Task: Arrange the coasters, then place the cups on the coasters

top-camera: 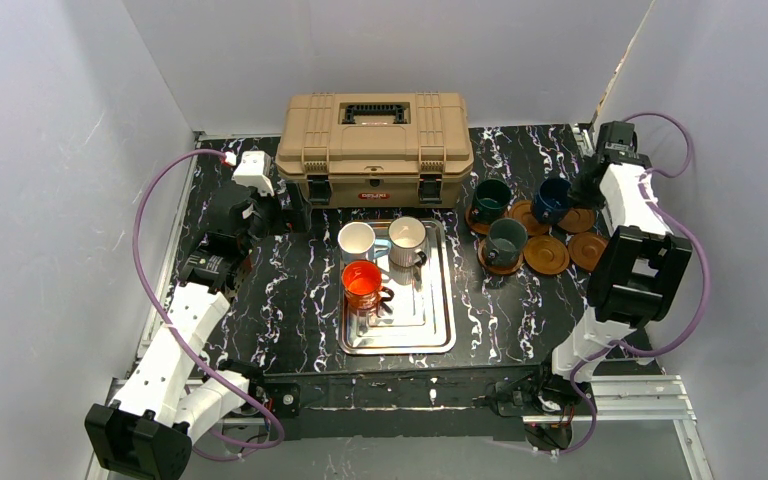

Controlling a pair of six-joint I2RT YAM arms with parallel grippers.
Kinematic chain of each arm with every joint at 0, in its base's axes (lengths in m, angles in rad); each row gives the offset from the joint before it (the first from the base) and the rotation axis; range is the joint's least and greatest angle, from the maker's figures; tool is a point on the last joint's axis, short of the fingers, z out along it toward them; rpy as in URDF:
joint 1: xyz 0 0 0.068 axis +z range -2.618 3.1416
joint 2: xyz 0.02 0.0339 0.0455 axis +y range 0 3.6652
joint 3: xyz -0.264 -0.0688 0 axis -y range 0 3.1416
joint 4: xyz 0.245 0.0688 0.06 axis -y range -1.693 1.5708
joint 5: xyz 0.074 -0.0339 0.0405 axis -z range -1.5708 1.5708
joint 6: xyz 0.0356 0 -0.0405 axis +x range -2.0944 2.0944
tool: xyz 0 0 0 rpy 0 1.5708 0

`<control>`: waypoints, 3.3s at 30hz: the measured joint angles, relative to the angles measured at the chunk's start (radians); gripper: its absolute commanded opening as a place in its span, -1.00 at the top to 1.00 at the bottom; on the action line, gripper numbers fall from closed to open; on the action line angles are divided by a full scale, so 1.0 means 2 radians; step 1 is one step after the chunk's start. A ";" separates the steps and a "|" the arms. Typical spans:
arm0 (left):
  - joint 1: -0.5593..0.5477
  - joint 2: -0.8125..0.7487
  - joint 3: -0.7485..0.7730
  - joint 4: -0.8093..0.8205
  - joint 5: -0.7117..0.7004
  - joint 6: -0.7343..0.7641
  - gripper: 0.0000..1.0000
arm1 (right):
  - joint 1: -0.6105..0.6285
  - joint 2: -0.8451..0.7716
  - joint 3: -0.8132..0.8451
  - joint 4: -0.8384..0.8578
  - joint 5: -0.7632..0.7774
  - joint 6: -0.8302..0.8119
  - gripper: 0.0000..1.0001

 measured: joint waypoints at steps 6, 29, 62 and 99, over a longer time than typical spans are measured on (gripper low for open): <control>0.000 0.000 0.000 0.000 0.000 0.000 -0.97 | 0.012 0.003 -0.015 0.006 0.016 0.002 0.97; 0.000 0.000 0.000 0.000 0.000 0.000 -0.97 | 0.039 0.026 -0.032 0.037 0.044 0.026 0.97; 0.000 0.000 0.000 0.000 0.000 0.000 -0.97 | 0.051 0.038 -0.032 0.046 0.059 0.035 0.66; 0.000 0.000 0.000 0.000 0.000 0.000 -0.97 | 0.051 -0.042 -0.032 0.043 0.048 0.039 -0.58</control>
